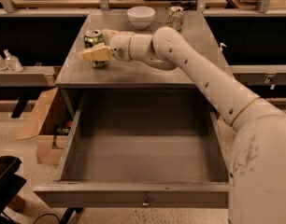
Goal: Place green can into top drawer
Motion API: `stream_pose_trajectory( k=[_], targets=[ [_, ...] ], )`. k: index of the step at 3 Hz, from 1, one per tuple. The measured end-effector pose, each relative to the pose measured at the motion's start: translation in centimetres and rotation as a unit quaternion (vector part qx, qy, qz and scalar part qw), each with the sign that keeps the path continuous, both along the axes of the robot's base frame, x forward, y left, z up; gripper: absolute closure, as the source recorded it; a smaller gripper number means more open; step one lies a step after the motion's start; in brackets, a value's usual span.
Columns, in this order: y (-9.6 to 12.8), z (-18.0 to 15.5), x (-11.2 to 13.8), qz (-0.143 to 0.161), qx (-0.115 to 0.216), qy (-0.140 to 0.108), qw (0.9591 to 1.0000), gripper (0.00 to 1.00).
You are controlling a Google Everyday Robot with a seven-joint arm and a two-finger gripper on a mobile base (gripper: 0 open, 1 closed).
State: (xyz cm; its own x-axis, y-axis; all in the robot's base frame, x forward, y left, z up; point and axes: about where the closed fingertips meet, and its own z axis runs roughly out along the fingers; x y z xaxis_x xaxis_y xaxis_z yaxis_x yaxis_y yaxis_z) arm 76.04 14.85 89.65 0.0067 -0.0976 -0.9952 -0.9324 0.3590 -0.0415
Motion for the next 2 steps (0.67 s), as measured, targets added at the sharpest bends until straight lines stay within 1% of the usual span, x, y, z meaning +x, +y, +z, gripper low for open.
stream_pose_trajectory(
  k=[1,2],
  targets=[
    [2.1,-0.3,0.9,0.011,0.027,0.001,0.9996,0.41],
    [3.4,-0.4,1.2,0.02,0.031,-0.006,0.9993,0.63]
  ],
)
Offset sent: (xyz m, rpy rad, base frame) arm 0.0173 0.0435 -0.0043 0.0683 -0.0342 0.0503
